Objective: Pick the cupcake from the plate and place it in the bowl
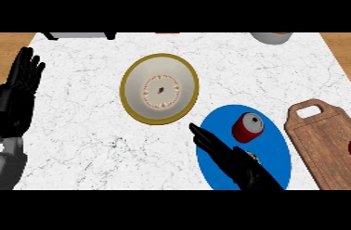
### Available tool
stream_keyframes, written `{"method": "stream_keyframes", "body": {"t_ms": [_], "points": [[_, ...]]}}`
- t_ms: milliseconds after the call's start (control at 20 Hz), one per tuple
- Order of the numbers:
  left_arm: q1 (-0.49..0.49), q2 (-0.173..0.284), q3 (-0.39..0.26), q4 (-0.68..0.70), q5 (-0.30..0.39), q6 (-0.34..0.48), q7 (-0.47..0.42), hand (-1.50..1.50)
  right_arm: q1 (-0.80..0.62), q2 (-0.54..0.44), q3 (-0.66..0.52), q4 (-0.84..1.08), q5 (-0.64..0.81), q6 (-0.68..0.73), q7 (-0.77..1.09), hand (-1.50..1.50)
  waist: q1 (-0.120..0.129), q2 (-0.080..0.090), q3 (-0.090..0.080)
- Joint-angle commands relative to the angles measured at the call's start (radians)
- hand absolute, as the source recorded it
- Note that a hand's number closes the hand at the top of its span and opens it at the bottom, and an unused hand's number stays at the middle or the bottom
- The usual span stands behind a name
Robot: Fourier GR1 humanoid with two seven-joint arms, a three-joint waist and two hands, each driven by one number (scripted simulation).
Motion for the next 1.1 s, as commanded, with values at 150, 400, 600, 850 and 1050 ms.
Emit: {"method": "stream_keyframes", "body": {"t_ms": [150,400,600,850,1050], "points": [[0.038,-0.018,0.081,0.059,0.063,-0.059,-0.085,0.0,0.274,-0.24,0.074,-0.262,0.237,-0.036,-0.18,-1.5,-0.009,0.011,0.002],[0.041,-0.018,0.084,0.04,0.049,-0.038,-0.063,0.0,0.377,-0.45,-0.06,-0.426,0.352,-0.055,-0.082,-1.5,-0.02,0.007,0.002],[-0.01,0.011,0.101,0.028,0.066,-0.044,0.003,0.0,0.443,-0.599,-0.229,-0.573,0.309,0.0,0.071,-1.5,-0.028,0.007,0.002],[0.021,-0.043,0.058,0.043,0.025,-0.032,-0.061,0.0,0.396,-0.822,-0.368,-0.547,0.261,0.179,0.172,-1.5,-0.029,0.01,-0.002],[0.045,-0.043,0.066,-0.009,0.037,-0.039,-0.04,0.0,0.393,-0.9,-0.397,-0.585,0.234,0.286,0.247,-1.5,-0.003,0.009,0.0]]}}
